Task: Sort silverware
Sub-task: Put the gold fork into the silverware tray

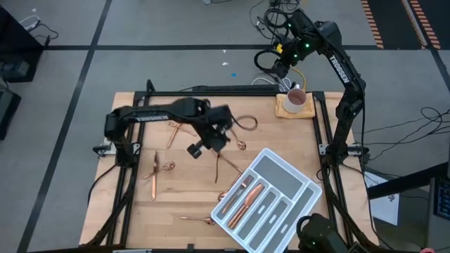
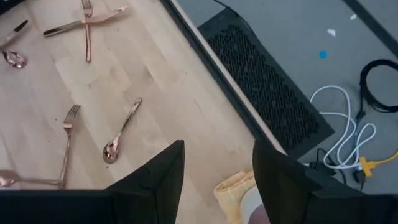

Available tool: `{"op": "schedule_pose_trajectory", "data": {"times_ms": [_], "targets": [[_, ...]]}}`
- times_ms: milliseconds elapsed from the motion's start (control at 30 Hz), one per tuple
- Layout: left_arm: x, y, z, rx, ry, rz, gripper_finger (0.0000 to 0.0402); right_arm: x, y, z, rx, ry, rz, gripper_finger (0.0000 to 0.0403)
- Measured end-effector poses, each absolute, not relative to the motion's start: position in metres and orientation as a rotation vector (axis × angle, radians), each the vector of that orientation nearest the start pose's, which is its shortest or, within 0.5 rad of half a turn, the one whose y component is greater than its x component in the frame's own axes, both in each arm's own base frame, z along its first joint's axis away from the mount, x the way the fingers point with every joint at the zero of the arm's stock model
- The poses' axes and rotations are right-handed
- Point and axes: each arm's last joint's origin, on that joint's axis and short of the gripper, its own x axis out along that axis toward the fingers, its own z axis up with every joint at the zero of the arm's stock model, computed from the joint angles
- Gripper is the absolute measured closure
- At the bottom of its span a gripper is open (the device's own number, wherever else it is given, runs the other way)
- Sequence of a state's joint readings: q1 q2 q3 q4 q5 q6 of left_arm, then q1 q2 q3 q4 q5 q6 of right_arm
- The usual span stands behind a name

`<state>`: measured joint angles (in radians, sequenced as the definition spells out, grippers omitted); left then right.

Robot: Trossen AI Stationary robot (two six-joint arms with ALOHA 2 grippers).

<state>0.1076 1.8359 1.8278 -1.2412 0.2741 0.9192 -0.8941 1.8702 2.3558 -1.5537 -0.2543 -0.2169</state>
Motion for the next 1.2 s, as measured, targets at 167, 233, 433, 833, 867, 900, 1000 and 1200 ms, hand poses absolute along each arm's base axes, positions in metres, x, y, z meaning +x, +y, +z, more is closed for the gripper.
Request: {"op": "schedule_pose_trajectory", "data": {"times_ms": [167, 233, 433, 833, 867, 900, 1000, 1200], "targets": [[0.385, 0.005, 0.318, 0.634, 1.102, -0.726, 0.0402, 0.216, -0.251, 0.439, 0.369, 0.979, -0.437, 0.0227], [0.394, -0.005, 0.319, 0.642, 1.111, -0.729, 0.0401, 0.216, -0.251, 0.439, 0.35, 0.982, -0.425, 0.0227], [0.412, -0.024, 0.337, 0.661, 1.08, -0.718, 0.0401, 0.217, -0.252, 0.439, 0.338, 0.979, -0.422, 0.0227], [0.442, -0.038, 0.307, 0.595, 1.153, -0.708, 0.0402, 0.215, -0.254, 0.439, 0.34, 0.969, -0.434, 0.0227], [0.443, -0.04, 0.304, 0.589, 1.163, -0.709, 0.0402, 0.215, -0.254, 0.439, 0.34, 0.969, -0.434, 0.0227], [0.445, -0.041, 0.3, 0.583, 1.173, -0.711, 0.0402, 0.215, -0.254, 0.439, 0.342, 0.969, -0.434, 0.0227], [0.447, -0.047, 0.295, 0.589, 1.174, -0.722, 0.0402, 0.215, -0.254, 0.439, 0.342, 0.968, -0.434, 0.0227], [0.449, -0.058, 0.292, 0.605, 1.167, -0.743, 0.0402, 0.216, -0.254, 0.44, 0.342, 0.962, -0.435, 0.0227]]}}
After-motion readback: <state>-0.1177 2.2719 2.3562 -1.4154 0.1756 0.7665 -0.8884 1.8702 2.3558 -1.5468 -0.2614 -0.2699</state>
